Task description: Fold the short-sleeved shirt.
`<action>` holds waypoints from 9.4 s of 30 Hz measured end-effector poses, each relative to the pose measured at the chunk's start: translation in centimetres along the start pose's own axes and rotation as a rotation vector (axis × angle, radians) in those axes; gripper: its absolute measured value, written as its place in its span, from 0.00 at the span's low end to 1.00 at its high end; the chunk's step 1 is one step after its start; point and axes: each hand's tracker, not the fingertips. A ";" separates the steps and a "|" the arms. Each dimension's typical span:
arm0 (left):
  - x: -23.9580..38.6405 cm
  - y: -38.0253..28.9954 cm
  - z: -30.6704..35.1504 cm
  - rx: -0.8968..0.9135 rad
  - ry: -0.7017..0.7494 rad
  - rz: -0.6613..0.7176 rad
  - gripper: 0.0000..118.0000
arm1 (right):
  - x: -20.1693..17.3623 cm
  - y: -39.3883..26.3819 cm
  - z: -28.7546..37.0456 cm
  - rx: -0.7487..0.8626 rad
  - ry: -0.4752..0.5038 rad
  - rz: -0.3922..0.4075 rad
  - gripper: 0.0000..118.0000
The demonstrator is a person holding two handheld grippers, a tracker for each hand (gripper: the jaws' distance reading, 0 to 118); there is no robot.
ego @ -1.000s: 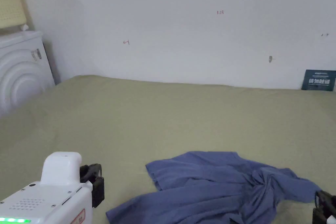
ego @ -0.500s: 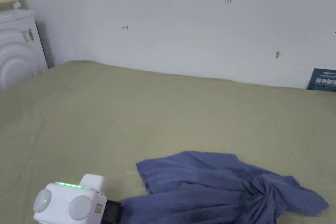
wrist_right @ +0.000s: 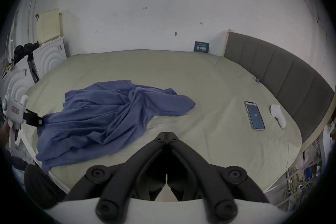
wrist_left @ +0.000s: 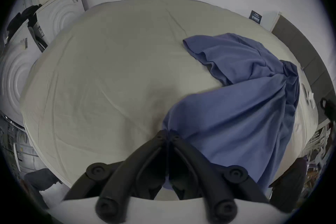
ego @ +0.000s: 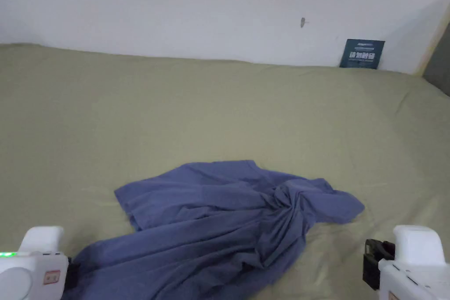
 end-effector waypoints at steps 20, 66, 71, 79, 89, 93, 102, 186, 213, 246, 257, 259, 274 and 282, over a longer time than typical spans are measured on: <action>0.1 0.6 -1.0 -0.015 -0.007 -0.028 0.01 | 5.1 6.6 -24.6 -0.442 0.012 -0.064 0.88; 0.0 28.9 26.1 0.582 0.285 0.050 0.01 | 9.3 36.1 5.0 0.268 -0.082 -0.080 0.01; 1.2 32.9 23.7 0.596 0.324 0.040 0.01 | 8.1 39.5 1.3 0.270 -0.119 -0.053 0.01; 2.1 37.0 19.0 0.618 0.338 0.054 0.01 | 7.5 41.5 -4.4 0.258 -0.153 -0.045 0.01; 2.7 32.2 9.3 0.495 0.325 -0.028 0.01 | 7.9 31.4 -10.7 0.111 -0.130 0.006 0.01; 2.3 25.2 6.5 0.419 0.264 -0.060 0.01 | 9.0 22.6 -10.5 0.020 -0.104 -0.033 0.01; 0.1 8.0 7.2 0.289 0.185 0.001 0.01 | 11.5 5.6 -4.0 -0.083 -0.035 -0.117 0.01; -4.3 -5.9 2.2 0.023 -0.070 -0.019 0.05 | -6.9 12.6 -29.0 -0.375 0.180 0.244 0.87; 0.4 10.0 25.4 0.453 -0.144 -0.018 0.05 | 4.6 25.5 12.7 0.274 0.026 0.215 0.00; 7.1 32.5 33.8 0.696 0.106 -0.021 0.05 | 7.2 43.8 12.5 0.487 -0.048 0.022 0.00; 9.2 42.8 28.3 0.730 0.176 0.012 0.05 | 5.6 51.4 4.3 0.513 -0.098 0.048 0.00; 9.8 43.6 27.3 0.737 0.190 0.010 0.05 | 5.4 52.4 2.7 0.513 -0.106 0.044 0.00; 11.9 42.7 8.3 0.567 0.211 -0.026 0.05 | 4.2 43.7 -13.2 0.292 -0.148 0.082 0.00; 10.4 32.0 0.0 0.374 0.180 -0.108 0.05 | 4.7 28.7 -14.7 0.129 -0.057 0.095 0.00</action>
